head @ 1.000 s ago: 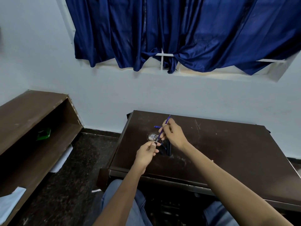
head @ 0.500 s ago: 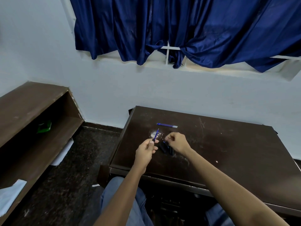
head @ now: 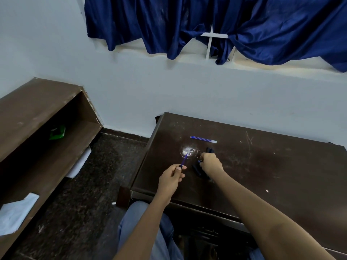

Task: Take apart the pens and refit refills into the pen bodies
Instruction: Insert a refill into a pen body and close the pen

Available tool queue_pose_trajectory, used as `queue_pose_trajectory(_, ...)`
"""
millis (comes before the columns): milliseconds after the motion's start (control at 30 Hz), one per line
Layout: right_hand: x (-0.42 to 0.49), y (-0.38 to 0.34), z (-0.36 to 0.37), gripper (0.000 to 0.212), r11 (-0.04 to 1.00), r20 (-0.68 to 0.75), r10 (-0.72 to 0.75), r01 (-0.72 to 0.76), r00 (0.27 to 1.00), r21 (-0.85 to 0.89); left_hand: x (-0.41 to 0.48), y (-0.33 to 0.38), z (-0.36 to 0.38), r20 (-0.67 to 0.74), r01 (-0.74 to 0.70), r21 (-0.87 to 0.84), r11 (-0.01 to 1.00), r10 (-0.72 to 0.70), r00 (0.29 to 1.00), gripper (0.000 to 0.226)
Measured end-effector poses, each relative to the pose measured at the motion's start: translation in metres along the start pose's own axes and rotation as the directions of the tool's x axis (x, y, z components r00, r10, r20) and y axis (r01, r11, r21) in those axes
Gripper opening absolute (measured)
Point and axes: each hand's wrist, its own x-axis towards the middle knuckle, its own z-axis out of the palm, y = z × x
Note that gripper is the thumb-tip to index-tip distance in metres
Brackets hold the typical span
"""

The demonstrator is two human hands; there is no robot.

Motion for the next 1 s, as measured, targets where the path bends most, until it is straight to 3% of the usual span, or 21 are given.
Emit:
queue_pose_trajectory(167,0.007,-0.007,0.011,0.024,0.974,0.010,-0.010,0.012,1.000,-0.224,0.005,-0.002,-0.001,0.003,0.010,-0.014,1.000,-0.010,1.000,0.026)
queue_pose_trajectory(300,0.009,-0.006,0.019,0.024,0.968,-0.017,-0.030,0.025,0.999,-0.249,0.004,0.002,-0.001,0.003,0.007,-0.005,1.000,-0.007,1.000,0.027)
queue_pose_trajectory(367,0.013,-0.003,0.017,0.022,0.992,-0.041,0.011,-0.017,0.999,-0.127,0.004,0.001,-0.001,0.004,0.004,-0.004,1.000,-0.004,1.000,0.026)
queue_pose_trajectory(467,0.015,-0.006,0.017,0.019,0.966,-0.040,0.071,-0.059,0.997,0.251,0.003,0.000,-0.008,-0.008,0.020,0.005,1.000,-0.020,1.000,0.026)
queue_pose_trajectory(533,0.018,-0.011,0.004,0.013,0.839,-0.026,0.094,-0.065,0.995,0.540,0.007,0.003,-0.006,-0.008,0.031,-0.019,0.999,-0.031,0.999,0.026)
queue_pose_trajectory(600,-0.010,-0.010,-0.024,0.016,0.500,0.062,0.096,-0.102,0.993,0.860,-0.016,0.017,-0.002,0.004,-0.032,0.004,0.999,0.032,0.999,0.026)
queue_pose_trajectory(667,-0.040,-0.009,-0.053,0.006,0.141,0.150,-0.037,-0.144,0.988,0.980,-0.034,0.030,0.005,0.026,-0.092,0.009,0.996,0.092,0.995,0.026)
queue_pose_trajectory(700,-0.042,-0.012,-0.063,0.007,0.033,0.168,-0.087,-0.166,0.982,0.986,-0.032,0.034,0.008,0.031,-0.098,0.011,0.995,0.097,0.995,0.026)
queue_pose_trajectory(800,-0.056,-0.019,-0.064,0.008,-0.061,0.167,-0.188,-0.181,0.968,0.982,-0.030,0.039,0.005,0.006,-0.093,0.003,0.996,0.093,0.996,0.027)
queue_pose_trajectory(1000,-0.075,-0.023,-0.074,0.012,-0.076,0.076,-0.236,-0.096,0.969,0.992,-0.042,0.053,0.007,0.006,-0.131,0.013,0.991,0.131,0.991,0.028)
